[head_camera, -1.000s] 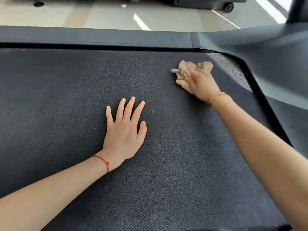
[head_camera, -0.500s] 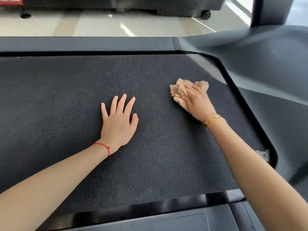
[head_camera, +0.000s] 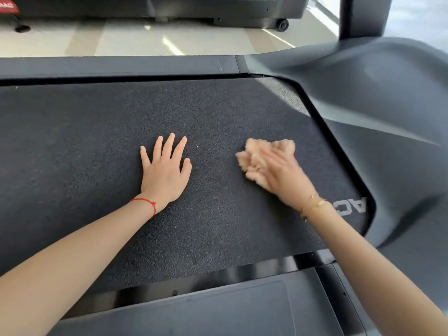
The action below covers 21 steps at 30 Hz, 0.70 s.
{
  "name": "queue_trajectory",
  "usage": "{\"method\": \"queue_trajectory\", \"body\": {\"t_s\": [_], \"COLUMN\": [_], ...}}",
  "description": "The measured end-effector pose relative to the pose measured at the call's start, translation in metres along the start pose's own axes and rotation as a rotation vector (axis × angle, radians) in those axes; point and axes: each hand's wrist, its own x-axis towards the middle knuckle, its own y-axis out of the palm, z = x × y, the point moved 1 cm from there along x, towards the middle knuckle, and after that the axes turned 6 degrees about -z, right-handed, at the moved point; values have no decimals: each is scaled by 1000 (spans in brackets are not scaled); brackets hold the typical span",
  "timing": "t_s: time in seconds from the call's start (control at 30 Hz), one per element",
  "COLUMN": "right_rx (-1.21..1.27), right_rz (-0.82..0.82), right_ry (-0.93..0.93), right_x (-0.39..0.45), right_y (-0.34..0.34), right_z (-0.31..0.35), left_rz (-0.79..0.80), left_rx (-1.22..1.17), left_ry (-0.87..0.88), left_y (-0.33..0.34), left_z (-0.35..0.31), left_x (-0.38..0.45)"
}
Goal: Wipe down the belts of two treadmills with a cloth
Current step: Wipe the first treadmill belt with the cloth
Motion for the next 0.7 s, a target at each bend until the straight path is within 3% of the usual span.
{"method": "queue_trajectory", "body": {"t_s": [0.13,0.33,0.4,0.47,0.57,0.7], "right_rx": [-98,18,63,75,5,-126], "right_rz": [-108,-87,14,84,-16,-86], "right_ry": [233,-68,-97,-63,-13,277], "right_x": [-4,-31,-55,-65,-62,-69], "right_y": [-13,4,19,23,9,-16], "right_z": [-24,90,107,101,77,33], "left_rz": [-7,-13,-10,-6,-8,7], "left_rx": [-7,-15,-20,-20,-27,-24], "left_ry": [-3,-4,0,7,10,12], "left_y": [0,0,-1,-2,-3,-5], "left_z": [-1,-3,-3,-2,-2,-3], "left_x": [0,0,0,-2,-3,-4]}}
